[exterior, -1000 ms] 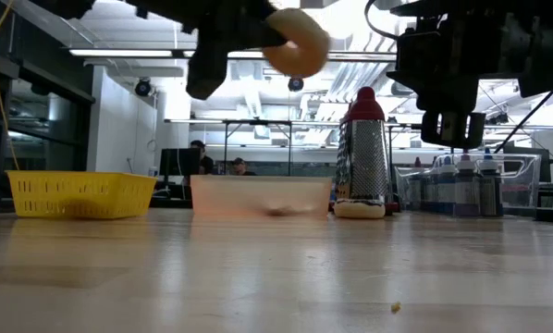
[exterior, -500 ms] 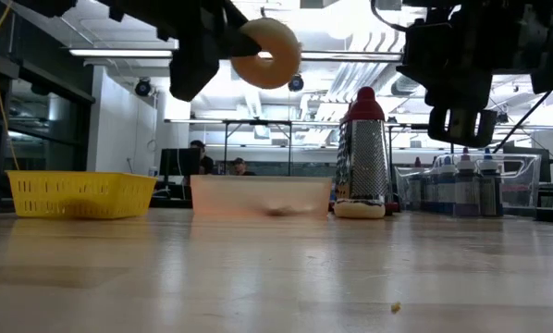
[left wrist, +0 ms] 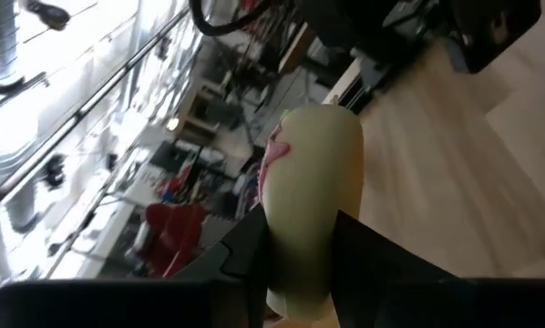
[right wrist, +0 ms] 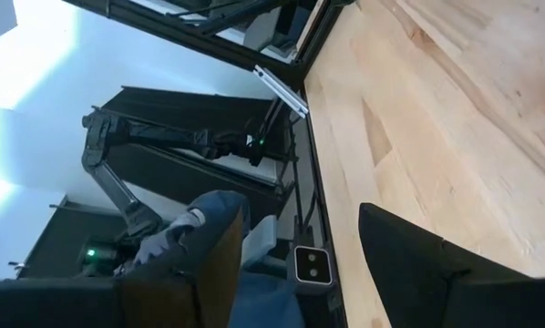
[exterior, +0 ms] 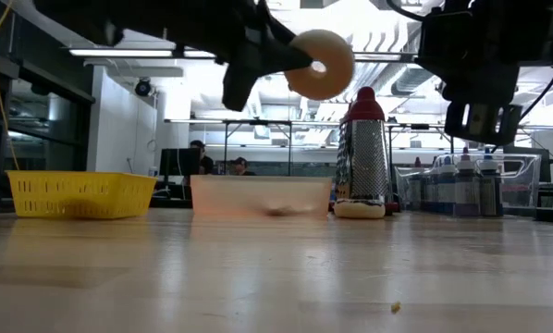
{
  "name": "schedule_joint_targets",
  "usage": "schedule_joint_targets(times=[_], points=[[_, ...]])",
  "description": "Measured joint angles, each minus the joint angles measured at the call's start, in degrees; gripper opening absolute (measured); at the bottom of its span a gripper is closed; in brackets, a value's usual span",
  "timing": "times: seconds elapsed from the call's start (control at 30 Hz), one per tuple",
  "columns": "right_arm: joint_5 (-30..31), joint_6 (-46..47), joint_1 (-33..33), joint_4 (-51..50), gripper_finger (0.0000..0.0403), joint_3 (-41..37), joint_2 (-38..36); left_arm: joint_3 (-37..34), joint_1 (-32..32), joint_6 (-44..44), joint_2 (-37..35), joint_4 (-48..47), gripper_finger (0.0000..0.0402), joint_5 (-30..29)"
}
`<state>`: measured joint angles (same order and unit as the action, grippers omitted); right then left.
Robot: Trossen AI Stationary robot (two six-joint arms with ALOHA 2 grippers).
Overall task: Pick & Place Food Item
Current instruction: Put the pink donut into the yellow bin
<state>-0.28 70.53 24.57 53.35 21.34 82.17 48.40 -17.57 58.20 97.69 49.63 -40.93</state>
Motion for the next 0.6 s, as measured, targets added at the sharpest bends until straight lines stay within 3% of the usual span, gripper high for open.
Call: schedule_joint_targets(times=[0.3, 0.5, 0.6], points=[[3.41, 0.14, 1.36, -0.01, 0.0207, 0.02, 0.0, 0.02, 7.2, -7.44, 0.0, -6.97, 0.0084, 14.46], [4.88, 0.14, 1.32, -0.02, 0.0207, 0.02, 0.0, 0.02, 10.5, -8.82, -2.08, -11.87, 0.0084, 15.38], [4.88, 0.04, 1.32, -0.03, 0.0207, 0.02, 0.0, 0.02, 11.96, -12.74, -5.16, -16.08, 0.0084, 19.88]])
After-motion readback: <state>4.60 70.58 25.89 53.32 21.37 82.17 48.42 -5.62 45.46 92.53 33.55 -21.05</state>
